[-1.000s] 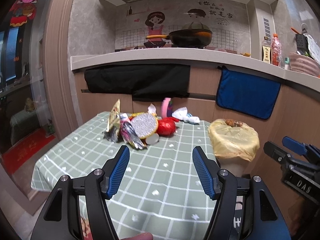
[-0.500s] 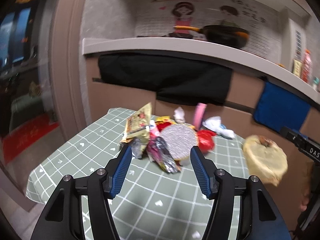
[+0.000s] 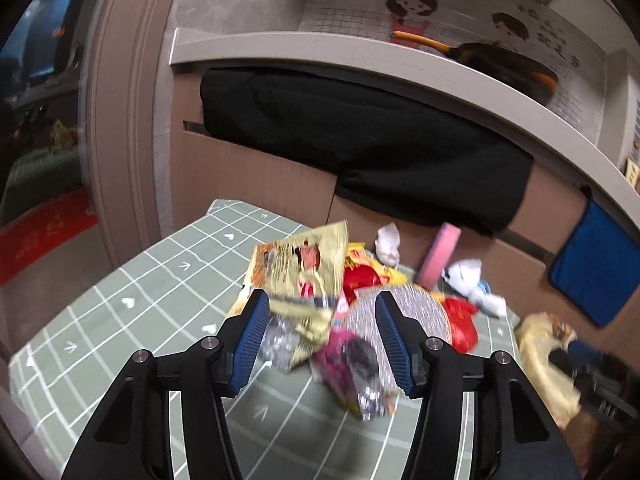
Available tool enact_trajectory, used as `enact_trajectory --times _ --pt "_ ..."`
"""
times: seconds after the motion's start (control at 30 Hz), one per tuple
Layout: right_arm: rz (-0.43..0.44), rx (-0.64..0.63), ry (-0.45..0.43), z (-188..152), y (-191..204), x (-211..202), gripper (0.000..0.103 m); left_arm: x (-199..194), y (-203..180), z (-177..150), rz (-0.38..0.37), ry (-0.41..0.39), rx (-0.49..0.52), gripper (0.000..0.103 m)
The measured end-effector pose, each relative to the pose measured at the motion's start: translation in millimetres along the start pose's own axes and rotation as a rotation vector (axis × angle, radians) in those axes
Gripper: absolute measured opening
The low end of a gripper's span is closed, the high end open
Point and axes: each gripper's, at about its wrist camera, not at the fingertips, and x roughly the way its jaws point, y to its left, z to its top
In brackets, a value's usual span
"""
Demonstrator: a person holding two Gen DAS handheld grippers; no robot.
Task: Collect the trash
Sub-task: 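Grasp a gold snack wrapper with the left tool while the right tool grasps the yellow sponge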
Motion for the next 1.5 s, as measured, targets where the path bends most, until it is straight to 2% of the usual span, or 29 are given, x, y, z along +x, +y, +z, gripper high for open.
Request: enact_trajectory --times 0.2,0.33,0.57,0.67,0.83,0.9,0.93,0.97,1.0,1.07,1.27,1.37,1.5 --pt "0.014 -0.008 0.045 0 3 25 0.065 50 -2 7 0.033 0.063 0.013 0.053" --pt "0.035 -0.026 0.059 3 8 35 0.065 77 5 6 0.041 0.151 -0.013 0.032" --pt "0.208 -0.061 0.087 27 41 61 0.065 58 31 1 0.014 0.133 -0.087 0.02" --pt "0.247 -0.089 0.101 34 63 78 0.064 46 46 -4 0.007 0.145 -0.118 0.017" --pt "0.179 -0.154 0.121 38 98 117 0.059 24 66 -13 0.008 0.139 -0.123 0.015" --pt "0.212 -0.155 0.17 35 106 129 0.048 17 71 -19 0.003 0.144 -0.127 0.014" --pt "0.273 -0.135 0.203 33 107 132 0.037 13 74 -22 -0.003 0.149 -0.13 0.014" --pt "0.341 -0.111 0.233 30 108 131 0.031 10 77 -25 -0.011 0.154 -0.132 0.014" --pt "0.351 -0.114 0.235 29 110 127 0.029 7 79 -27 -0.017 0.157 -0.136 0.014" --pt "0.343 -0.156 0.23 24 118 113 0.017 2 81 -32 -0.028 0.163 -0.144 0.014" --pt "0.325 -0.124 0.212 16 89 71 0.014 -24 76 -38 -0.061 0.147 -0.131 0.012" --pt "0.243 -0.109 0.167 18 58 49 0.014 -35 69 -35 -0.071 0.127 -0.114 0.01" --pt "0.123 -0.146 0.098 22 35 22 0.014 -48 55 -30 -0.091 0.088 -0.086 0.009"
